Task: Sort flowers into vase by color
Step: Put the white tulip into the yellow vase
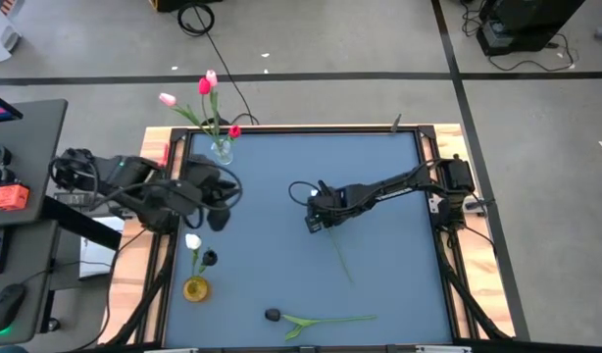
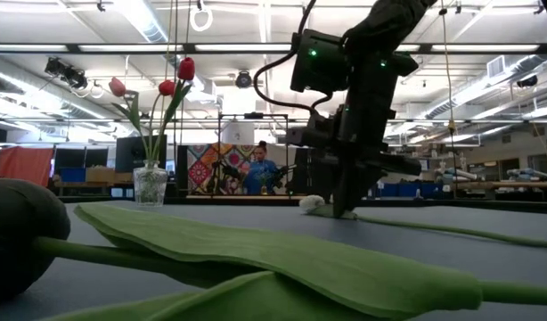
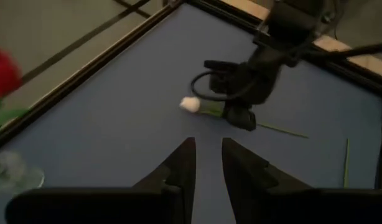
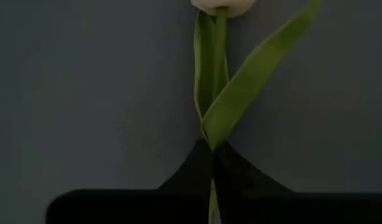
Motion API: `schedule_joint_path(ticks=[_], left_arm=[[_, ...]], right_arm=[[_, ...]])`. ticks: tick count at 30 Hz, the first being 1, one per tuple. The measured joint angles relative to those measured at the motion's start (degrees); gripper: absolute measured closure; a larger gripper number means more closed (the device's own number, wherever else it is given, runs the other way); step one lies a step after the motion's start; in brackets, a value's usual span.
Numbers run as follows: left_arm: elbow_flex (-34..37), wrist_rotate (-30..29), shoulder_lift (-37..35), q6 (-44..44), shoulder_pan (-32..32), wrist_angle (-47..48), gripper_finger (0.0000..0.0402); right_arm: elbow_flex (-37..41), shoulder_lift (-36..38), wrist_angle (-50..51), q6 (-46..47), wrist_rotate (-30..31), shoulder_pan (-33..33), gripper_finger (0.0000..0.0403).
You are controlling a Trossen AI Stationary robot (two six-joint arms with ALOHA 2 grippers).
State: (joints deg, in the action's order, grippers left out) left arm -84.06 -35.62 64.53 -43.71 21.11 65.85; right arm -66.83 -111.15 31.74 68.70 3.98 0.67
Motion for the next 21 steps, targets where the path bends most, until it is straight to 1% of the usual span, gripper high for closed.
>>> schedule_joint_path(ticks=[3, 5, 7, 11, 16, 21], left_arm=[[0.01, 0.79, 2.04, 5.49, 0.03, -5.32, 0.0308], [0.05, 0.96, 2.83, 6.7, 0.08, -7.87, 0.0293], [0.05, 0.87, 3.14, 7.11, 0.04, -9.64, 0.0275], [0.05, 0.66, 3.79, 7.09, 0.01, -10.05, 0.0236], [0.05, 0.57, 3.06, 7.07, 0.03, -8.96, 0.0202], [0.05, 0.57, 0.47, 6.47, 0.03, -8.54, 0.0193]], right_arm=[[0.09, 0.52, -2.3, -1.8, -2.61, -0.48, 0.0383], [0.21, 1.53, -3.35, -2.96, -4.01, -1.03, 0.038], [0.35, 2.99, -3.96, -4.15, -4.72, -1.17, 0.0387], [0.17, 8.6, -7.43, -8.1, -6.0, -0.98, 0.0396], [0.22, 14.85, -8.6, -9.74, -3.34, 0.06, 0.0396], [0.2, 19.34, -14.71, -15.99, -2.46, 0.81, 0.0398]])
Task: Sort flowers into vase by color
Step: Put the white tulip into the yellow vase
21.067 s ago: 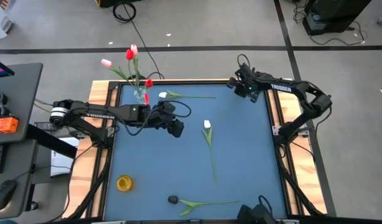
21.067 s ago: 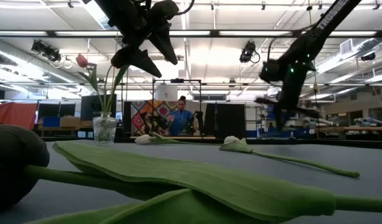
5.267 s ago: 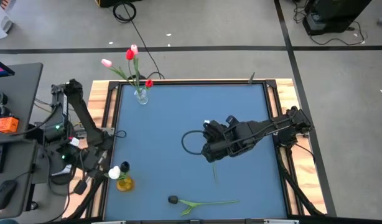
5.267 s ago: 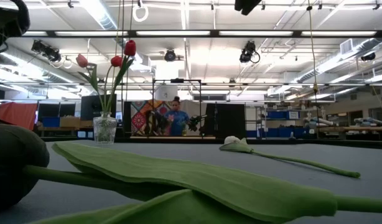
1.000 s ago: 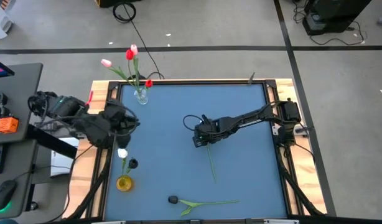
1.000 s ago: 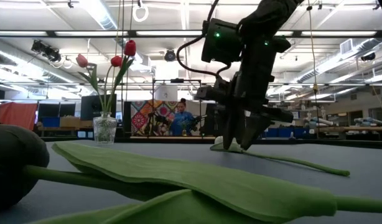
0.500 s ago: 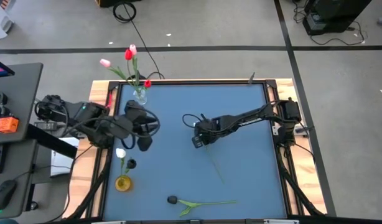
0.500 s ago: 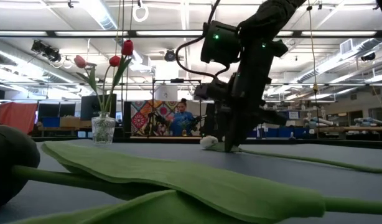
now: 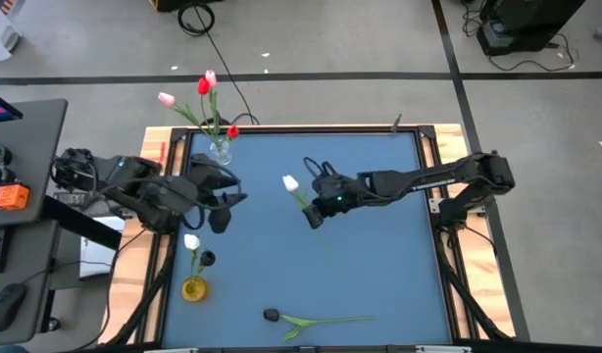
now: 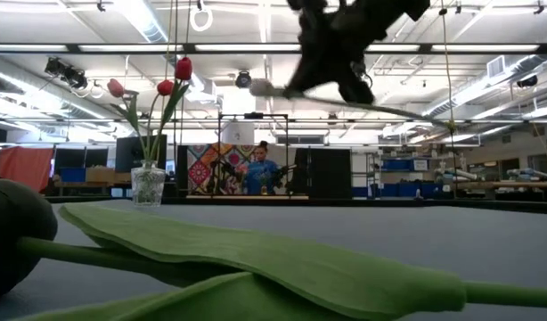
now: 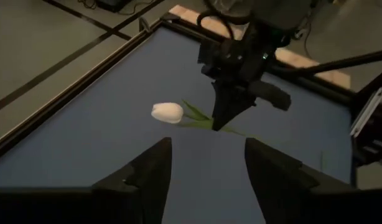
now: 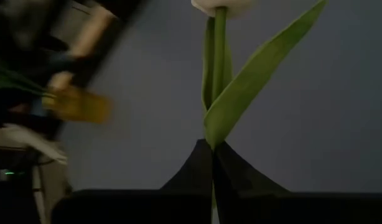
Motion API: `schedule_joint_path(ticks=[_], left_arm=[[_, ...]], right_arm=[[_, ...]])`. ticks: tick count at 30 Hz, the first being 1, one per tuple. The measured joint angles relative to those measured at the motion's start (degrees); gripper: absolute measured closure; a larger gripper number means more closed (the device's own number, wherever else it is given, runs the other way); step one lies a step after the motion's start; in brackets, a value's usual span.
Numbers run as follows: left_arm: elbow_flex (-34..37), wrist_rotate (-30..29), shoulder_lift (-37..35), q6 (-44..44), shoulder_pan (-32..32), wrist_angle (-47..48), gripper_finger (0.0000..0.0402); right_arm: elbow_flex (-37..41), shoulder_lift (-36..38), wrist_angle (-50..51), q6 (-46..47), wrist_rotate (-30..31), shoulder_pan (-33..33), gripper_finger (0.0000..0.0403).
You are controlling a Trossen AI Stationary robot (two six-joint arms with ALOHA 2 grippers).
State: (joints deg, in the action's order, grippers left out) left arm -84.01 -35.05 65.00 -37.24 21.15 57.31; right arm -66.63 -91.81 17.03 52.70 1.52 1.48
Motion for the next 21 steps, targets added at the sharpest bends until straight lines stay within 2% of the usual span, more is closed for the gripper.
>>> schedule_joint_path(ticks=[5, 12, 18, 21], left_arm=[[0.0, -0.02, -3.38, 0.25, 0.0, -0.15, 0.0195], [0.0, -0.02, -8.09, 9.49, 0.02, -4.98, 0.0195], [-0.02, 0.21, -10.85, 16.09, 0.02, -13.5, 0.0195], [-0.04, 2.94, -10.65, 20.48, 0.02, -18.81, 0.0195]], right_arm=[[-0.07, 1.91, -11.4, -7.04, 0.4, 0.76, 0.04], [-0.07, 1.9, -24.83, -15.09, 0.39, 1.6, 0.04], [-0.07, 1.9, -33.25, -20.57, 0.39, 2.2, 0.04], [-0.07, 1.9, -38.18, -20.8, 0.39, 2.19, 0.04]])
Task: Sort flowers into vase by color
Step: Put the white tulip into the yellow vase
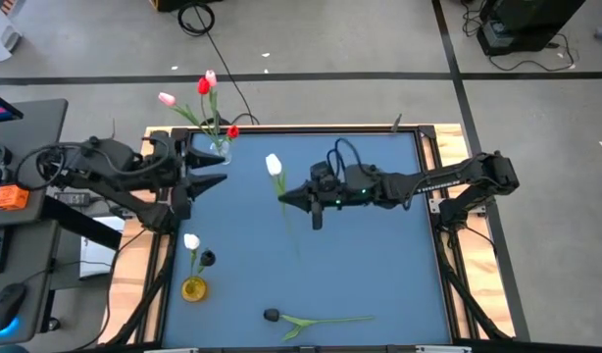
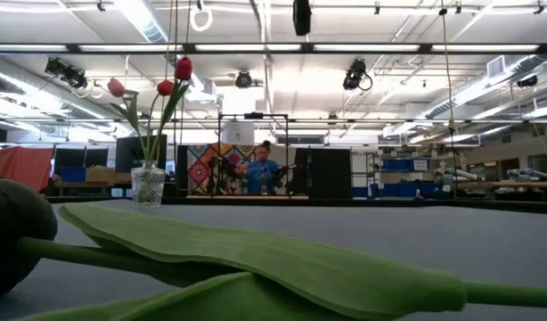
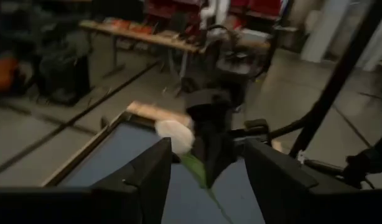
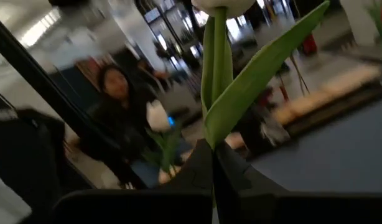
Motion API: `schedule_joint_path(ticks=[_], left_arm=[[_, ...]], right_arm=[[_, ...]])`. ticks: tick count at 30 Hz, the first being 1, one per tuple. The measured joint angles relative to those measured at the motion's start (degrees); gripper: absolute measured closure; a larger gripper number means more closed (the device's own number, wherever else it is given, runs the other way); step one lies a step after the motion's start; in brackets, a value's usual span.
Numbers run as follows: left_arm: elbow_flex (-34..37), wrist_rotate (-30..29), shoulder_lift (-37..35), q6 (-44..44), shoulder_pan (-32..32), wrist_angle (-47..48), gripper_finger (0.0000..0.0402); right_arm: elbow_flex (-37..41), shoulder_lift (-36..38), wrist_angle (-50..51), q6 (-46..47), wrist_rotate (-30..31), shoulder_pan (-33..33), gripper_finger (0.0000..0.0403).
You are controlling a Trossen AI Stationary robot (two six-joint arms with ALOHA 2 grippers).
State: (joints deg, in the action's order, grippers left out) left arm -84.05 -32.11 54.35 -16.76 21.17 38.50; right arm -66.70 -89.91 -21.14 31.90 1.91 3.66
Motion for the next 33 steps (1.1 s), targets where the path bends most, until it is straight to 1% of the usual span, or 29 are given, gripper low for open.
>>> schedule_joint_path(ticks=[4, 7, 11, 17, 22, 24, 28, 33], left_arm=[[-0.02, 1.13, 2.74, 3.12, 0.04, -2.7, 0.0195], [0.03, 1.27, 5.58, 3.04, 0.02, -3.46, 0.0195], [0.02, 1.39, 9.48, 3.02, 0.0, -6.19, 0.0195], [0.04, 1.84, 14.55, 1.99, -1.14, -7.51, 0.0196], [0.04, 1.98, 16.59, 0.47, -2.76, -9.14, 0.0196], [0.04, 3.79, 17.33, 0.8, -3.43, -10.26, 0.02], [0.04, 7.46, 18.7, -0.34, -4.64, -11.35, 0.0217], [0.04, 7.97, 19.25, -1.2, -5.08, -11.41, 0.024]], right_arm=[[0.0, 0.0, -7.35, -0.18, 0.0, -0.08, 0.04], [-0.02, 0.01, -11.3, -0.75, 0.0, -0.07, 0.04], [-0.02, 0.02, -15.11, -3.78, -0.07, 0.01, 0.04], [-0.04, 0.02, -20.42, -4.98, -2.25, 0.24, 0.04], [-0.07, 0.04, -21.09, -8.01, -2.82, 1.07, 0.04], [-0.06, 0.04, -21.05, -8.93, -3.05, 1.25, 0.0399], [-0.05, 0.04, -21.36, -10.33, -2.33, 1.31, 0.0399], [-0.05, 0.04, -21.66, -11.54, -1.64, 1.27, 0.0399]])
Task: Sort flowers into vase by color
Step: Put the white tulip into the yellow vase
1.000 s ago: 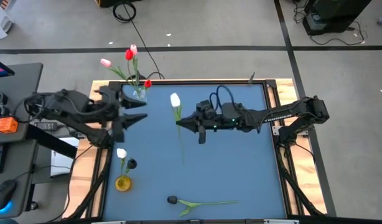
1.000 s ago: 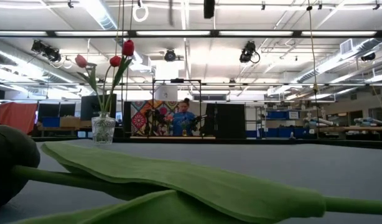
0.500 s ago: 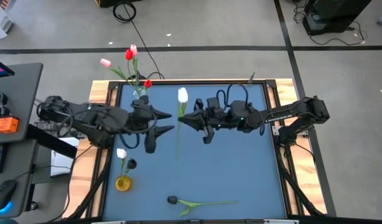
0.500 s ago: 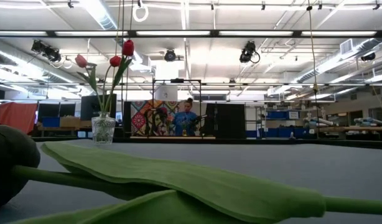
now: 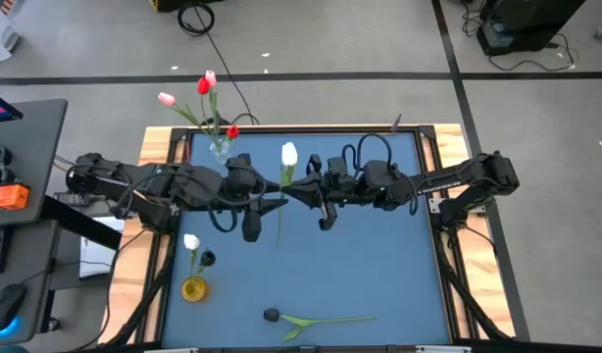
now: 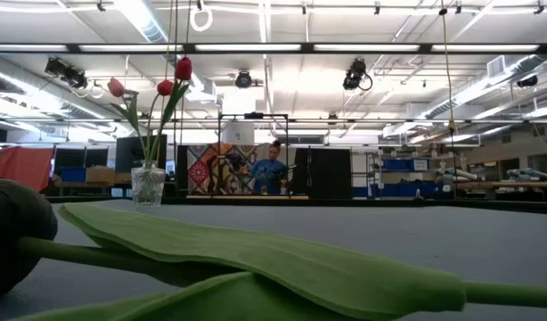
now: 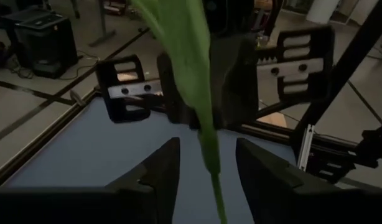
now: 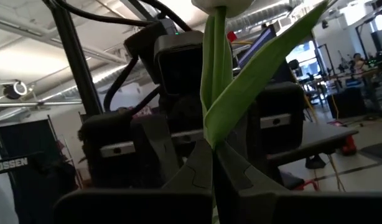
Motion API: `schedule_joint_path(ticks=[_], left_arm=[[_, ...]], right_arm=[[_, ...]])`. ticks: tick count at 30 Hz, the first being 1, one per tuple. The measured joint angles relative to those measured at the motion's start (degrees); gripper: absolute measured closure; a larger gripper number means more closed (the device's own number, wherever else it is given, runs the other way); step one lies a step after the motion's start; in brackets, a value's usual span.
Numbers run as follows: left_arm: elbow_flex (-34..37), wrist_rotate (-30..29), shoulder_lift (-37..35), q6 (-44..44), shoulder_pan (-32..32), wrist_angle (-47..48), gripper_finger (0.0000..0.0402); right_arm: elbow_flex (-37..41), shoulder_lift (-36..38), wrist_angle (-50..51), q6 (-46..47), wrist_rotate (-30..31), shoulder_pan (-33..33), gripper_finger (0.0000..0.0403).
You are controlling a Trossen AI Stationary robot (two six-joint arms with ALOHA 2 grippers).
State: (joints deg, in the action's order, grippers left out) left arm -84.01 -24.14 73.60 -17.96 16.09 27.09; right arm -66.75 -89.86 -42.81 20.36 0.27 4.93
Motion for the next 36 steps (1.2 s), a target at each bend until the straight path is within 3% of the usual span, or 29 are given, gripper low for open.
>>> schedule_joint_path(ticks=[4, 11, 16, 21, 26, 33, 36], left_arm=[[0.0, 0.02, -0.1, 0.0, -0.56, -0.67, 0.0274], [0.0, 4.55, -0.22, 6.47, -1.83, -0.7, 0.0385], [0.0, 4.34, -1.23, 11.96, -1.17, 1.58, 0.0389], [0.0, 5.86, -6.31, 15.67, 2.29, 12.62, 0.039], [0.0, 7.27, -12.23, 16.15, 6.69, 19.02, 0.0388], [-0.02, 2.81, -18.29, 16.17, 11.42, 18.07, 0.0387], [-0.02, 5.22, -20.25, 18.86, 12.31, 16.09, 0.0387]], right_arm=[[-0.01, 0.0, -0.04, -0.91, 0.09, 0.0, 0.0399], [-0.01, 0.0, 0.07, -0.65, 0.63, 0.0, 0.0387], [-0.01, 0.0, 0.59, 1.66, 2.74, -0.08, 0.0328], [0.0, 0.85, 1.39, 12.45, 3.12, -0.92, 0.0279], [-0.01, 1.12, 3.67, 18.91, 0.48, 0.04, 0.0271], [-0.03, 1.05, 9.53, 19.58, 0.21, 2.59, 0.0274], [-0.03, 1.09, 11.69, 19.79, 0.13, 3.78, 0.0274]])
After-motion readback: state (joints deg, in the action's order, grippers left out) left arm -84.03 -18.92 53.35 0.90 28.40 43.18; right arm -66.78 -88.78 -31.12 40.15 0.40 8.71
